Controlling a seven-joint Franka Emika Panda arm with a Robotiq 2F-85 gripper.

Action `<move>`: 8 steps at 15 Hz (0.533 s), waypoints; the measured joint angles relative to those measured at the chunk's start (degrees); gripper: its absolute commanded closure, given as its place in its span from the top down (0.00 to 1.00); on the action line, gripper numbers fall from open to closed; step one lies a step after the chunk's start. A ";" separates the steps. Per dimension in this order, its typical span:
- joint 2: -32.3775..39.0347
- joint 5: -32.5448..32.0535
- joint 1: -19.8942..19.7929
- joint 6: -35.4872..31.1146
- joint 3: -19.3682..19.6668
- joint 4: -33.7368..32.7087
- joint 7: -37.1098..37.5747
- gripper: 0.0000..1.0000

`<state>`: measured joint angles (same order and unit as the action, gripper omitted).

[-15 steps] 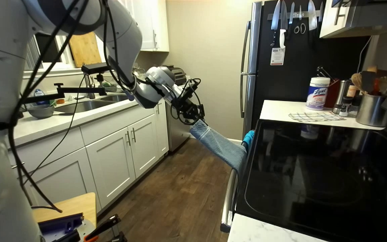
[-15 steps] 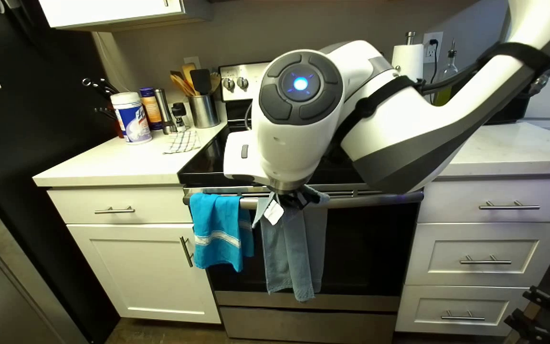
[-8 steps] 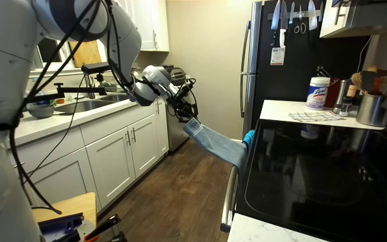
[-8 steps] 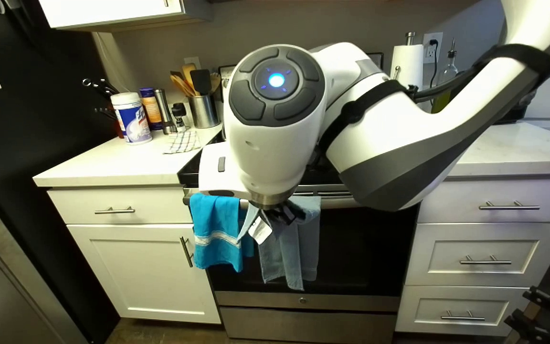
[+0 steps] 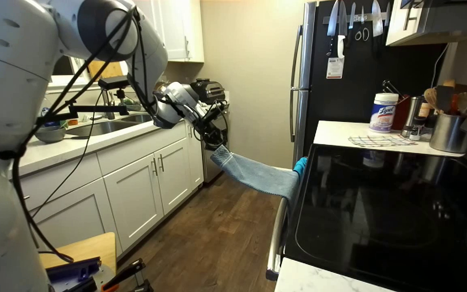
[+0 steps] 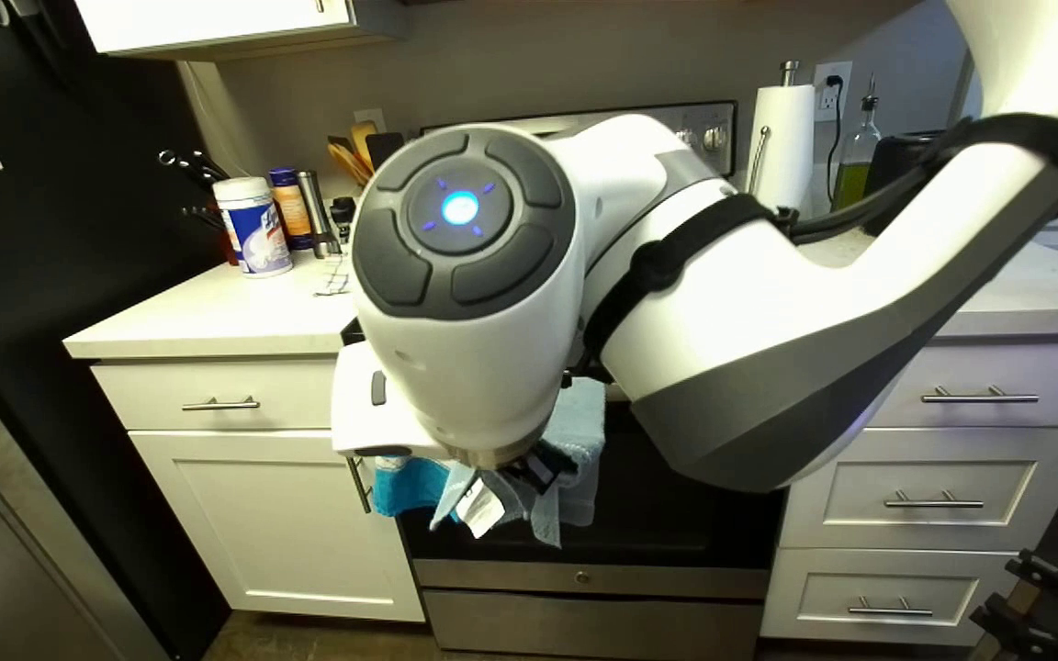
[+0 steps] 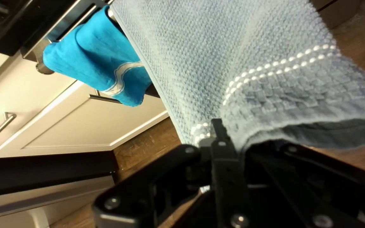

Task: Put the towel on the oven handle

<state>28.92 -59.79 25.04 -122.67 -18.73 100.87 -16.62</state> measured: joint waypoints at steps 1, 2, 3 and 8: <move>1.08 0.00 0.14 0.22 0.07 -0.67 -0.37 0.01; 2.26 -0.01 0.22 0.32 0.33 -1.45 -0.46 0.01; 3.32 -0.28 0.31 0.32 0.82 -2.23 -0.47 0.01; 6.27 -0.64 0.35 1.27 4.34 -6.35 -0.42 0.01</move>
<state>35.18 -60.42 25.39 -121.40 -14.39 94.51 -17.04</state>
